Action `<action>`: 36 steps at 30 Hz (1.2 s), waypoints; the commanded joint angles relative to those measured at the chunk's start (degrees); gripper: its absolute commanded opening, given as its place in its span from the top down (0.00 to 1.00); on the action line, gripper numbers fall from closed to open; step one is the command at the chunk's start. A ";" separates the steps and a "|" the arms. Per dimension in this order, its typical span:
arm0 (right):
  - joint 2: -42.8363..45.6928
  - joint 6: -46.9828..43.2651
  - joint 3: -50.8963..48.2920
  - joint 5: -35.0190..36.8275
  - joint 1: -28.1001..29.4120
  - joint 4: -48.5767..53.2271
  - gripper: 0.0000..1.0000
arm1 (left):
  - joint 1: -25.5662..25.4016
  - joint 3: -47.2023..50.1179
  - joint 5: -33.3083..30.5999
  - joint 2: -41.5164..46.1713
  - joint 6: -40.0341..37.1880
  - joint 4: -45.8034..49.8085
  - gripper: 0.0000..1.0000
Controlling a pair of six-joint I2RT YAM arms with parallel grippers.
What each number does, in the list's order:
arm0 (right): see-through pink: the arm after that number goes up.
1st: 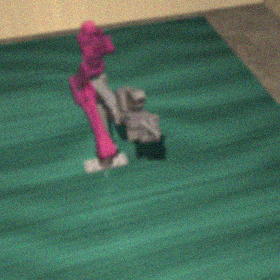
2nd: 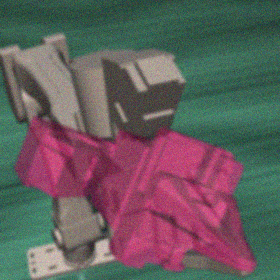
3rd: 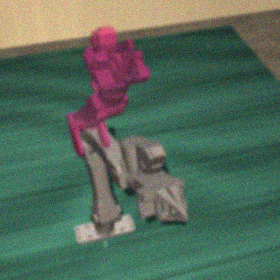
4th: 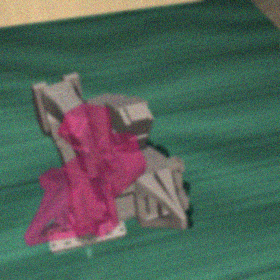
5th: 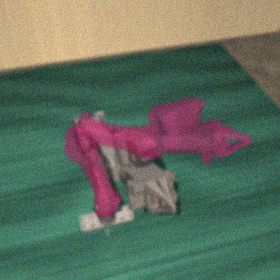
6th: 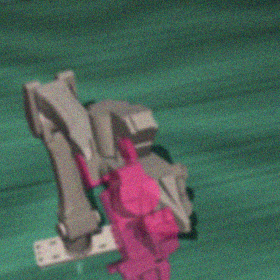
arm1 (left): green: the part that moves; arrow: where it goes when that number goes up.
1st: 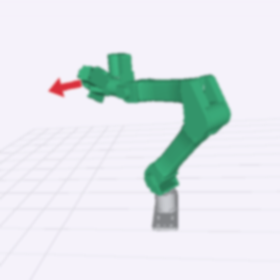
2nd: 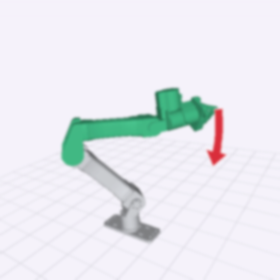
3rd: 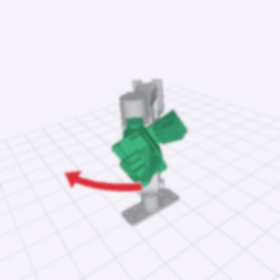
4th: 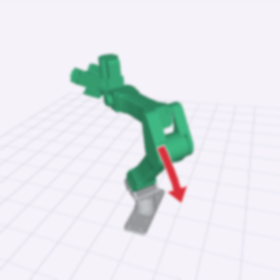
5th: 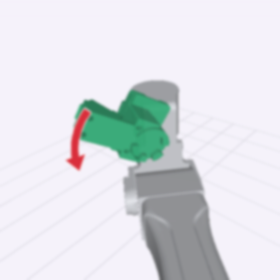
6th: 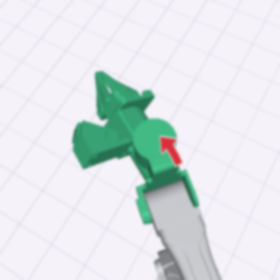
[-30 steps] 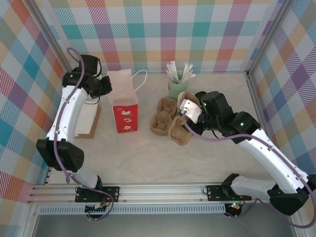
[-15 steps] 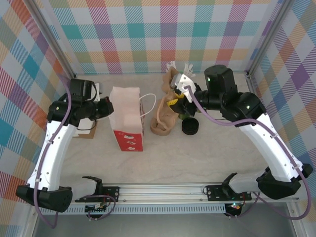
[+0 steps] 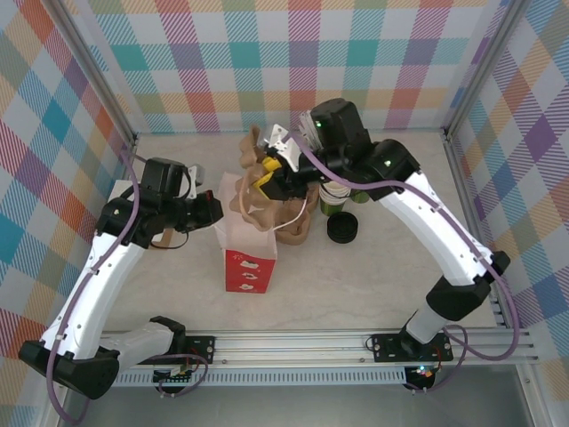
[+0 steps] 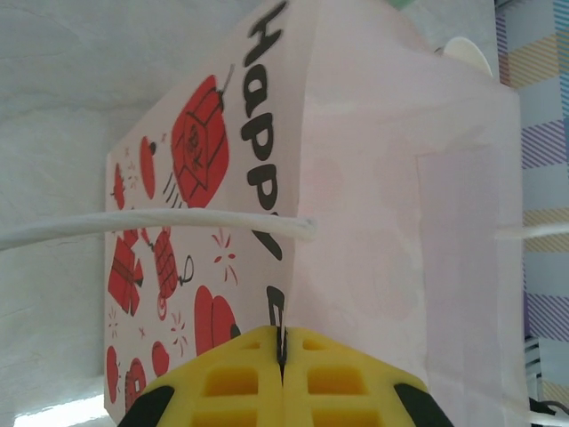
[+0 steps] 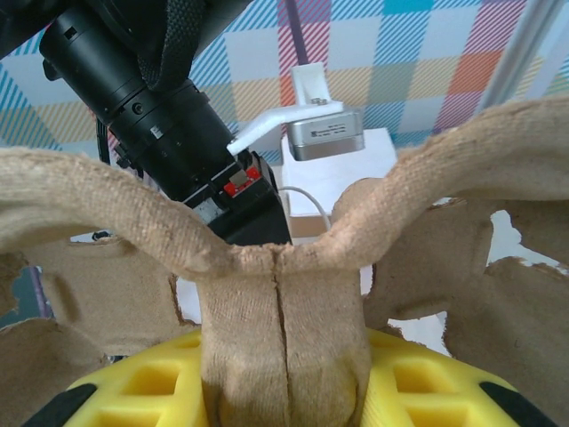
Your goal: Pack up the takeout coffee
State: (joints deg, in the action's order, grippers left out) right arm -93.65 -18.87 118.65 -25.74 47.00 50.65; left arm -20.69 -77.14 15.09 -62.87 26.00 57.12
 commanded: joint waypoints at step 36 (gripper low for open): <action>-16.39 6.73 5.83 -12.57 2.22 12.65 0.69 | -1.46 10.10 -4.84 7.07 4.01 -3.91 0.83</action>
State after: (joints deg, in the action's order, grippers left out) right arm -108.64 -12.23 119.96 -38.44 48.80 59.37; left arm -21.69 -67.51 11.88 -56.95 30.63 51.07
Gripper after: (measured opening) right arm 0.331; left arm 0.176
